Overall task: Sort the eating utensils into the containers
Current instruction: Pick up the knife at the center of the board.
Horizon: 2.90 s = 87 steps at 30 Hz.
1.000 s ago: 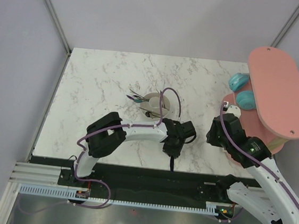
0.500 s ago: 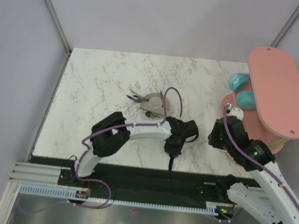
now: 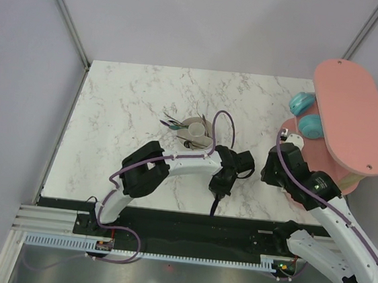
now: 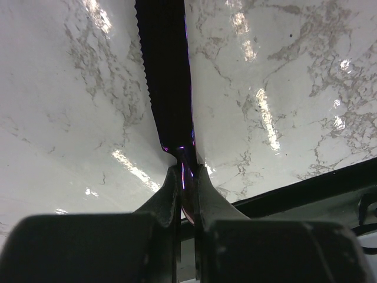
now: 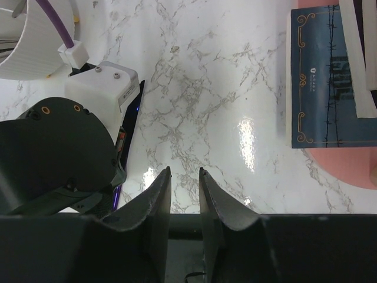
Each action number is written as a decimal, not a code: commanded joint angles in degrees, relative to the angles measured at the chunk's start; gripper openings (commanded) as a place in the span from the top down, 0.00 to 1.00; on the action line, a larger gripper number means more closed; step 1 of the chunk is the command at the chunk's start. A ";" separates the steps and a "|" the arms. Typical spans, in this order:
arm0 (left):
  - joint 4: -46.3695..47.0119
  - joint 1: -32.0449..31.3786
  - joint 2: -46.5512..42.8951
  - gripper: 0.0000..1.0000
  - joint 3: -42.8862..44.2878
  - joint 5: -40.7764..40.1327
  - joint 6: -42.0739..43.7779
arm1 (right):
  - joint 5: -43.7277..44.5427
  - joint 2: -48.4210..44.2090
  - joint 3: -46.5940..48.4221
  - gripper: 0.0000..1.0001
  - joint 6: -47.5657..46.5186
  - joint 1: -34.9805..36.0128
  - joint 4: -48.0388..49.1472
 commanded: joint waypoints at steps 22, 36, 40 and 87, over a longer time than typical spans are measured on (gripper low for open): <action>7.43 2.41 -0.16 0.98 -4.60 -3.74 15.56 | 0.13 6.08 0.91 0.67 -1.10 -1.05 3.18; 8.66 6.62 -4.20 0.98 -4.96 -2.07 17.58 | 0.22 8.36 -1.12 0.67 0.66 -1.22 2.30; 8.84 8.21 -4.99 0.98 -5.13 -1.46 18.20 | -0.84 10.56 -1.55 0.67 0.04 -1.22 2.57; 13.85 12.08 -19.14 0.98 -8.65 11.55 22.15 | -10.87 26.47 -3.67 0.63 1.18 -1.22 13.38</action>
